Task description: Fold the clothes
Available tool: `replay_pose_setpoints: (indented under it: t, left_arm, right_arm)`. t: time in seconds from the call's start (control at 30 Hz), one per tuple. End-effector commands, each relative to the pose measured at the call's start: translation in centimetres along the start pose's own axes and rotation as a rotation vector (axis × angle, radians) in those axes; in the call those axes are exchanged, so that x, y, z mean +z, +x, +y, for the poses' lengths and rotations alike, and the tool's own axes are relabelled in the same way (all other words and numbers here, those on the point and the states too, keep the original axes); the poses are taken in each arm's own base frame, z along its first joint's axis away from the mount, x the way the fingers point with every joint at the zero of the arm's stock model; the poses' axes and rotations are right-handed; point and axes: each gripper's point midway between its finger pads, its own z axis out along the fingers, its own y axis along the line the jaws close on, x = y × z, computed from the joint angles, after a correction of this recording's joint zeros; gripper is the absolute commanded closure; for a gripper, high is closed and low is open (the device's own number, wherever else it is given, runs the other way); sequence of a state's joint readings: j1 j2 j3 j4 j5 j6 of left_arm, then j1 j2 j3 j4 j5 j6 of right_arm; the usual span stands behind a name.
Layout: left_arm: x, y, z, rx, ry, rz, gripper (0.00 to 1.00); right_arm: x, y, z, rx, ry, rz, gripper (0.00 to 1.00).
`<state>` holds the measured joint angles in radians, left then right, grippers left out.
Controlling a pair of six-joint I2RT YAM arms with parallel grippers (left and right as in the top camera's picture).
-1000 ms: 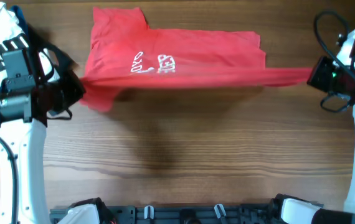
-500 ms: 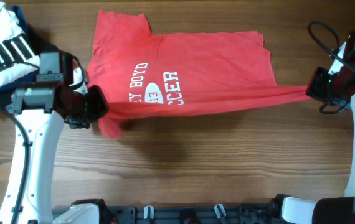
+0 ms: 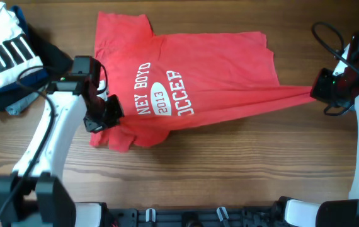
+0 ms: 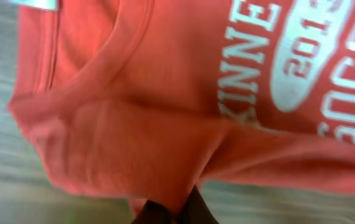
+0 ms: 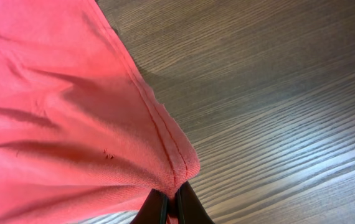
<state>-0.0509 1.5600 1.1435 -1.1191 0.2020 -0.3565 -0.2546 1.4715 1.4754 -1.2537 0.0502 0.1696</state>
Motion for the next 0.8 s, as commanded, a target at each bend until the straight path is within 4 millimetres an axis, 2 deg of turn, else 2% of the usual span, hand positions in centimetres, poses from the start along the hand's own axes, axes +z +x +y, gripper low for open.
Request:
replay_pose_setpoints:
  t: [0.0, 0.13, 0.17, 0.2, 0.23, 0.33, 0.53, 0.63, 0.77]
  left_arm:
    - [2.8, -1.5, 0.2, 0.005, -0.027, 0.01, 0.96]
    - [4.9, -4.5, -0.7, 0.02, 0.003, -0.056, 0.95]
    - [5.3, -5.4, -1.0, 0.025, 0.014, -0.082, 0.86]
    - [5.6, -6.5, -1.4, 0.032, 0.03, -0.114, 0.66]
    - [5.8, -7.2, -1.7, 0.037, 0.04, -0.138, 0.52]
    - [5.9, -7.7, -2.0, 0.041, 0.053, -0.154, 0.41]
    - [6.2, -5.3, -0.8, 0.025, 0.008, -0.057, 0.39]
    - [6.3, -4.2, -0.8, 0.024, -0.002, -0.015, 0.44]
    - [6.4, -3.5, -0.9, 0.036, -0.016, 0.007, 0.44]
  right_arm:
    - [0.3, 0.0, -0.8, -0.006, 0.036, 0.004, 0.96]
    - [0.3, -0.1, -0.8, -0.005, 0.036, 0.004, 0.96]
    - [0.3, -0.1, -0.8, -0.006, 0.036, 0.004, 0.96]
    - [0.3, -0.1, -0.8, -0.006, 0.036, 0.004, 0.96]
    - [0.3, -0.1, -0.8, -0.006, 0.036, 0.004, 0.96]
    - [0.3, 0.0, -0.8, -0.006, 0.036, 0.004, 0.96]
    - [0.3, -0.2, -0.8, -0.005, 0.035, -0.001, 0.96]
    - [0.3, -0.1, -0.8, -0.005, 0.035, 0.0, 0.96]
    - [0.3, -0.1, -0.8, -0.005, 0.035, 0.001, 0.96]
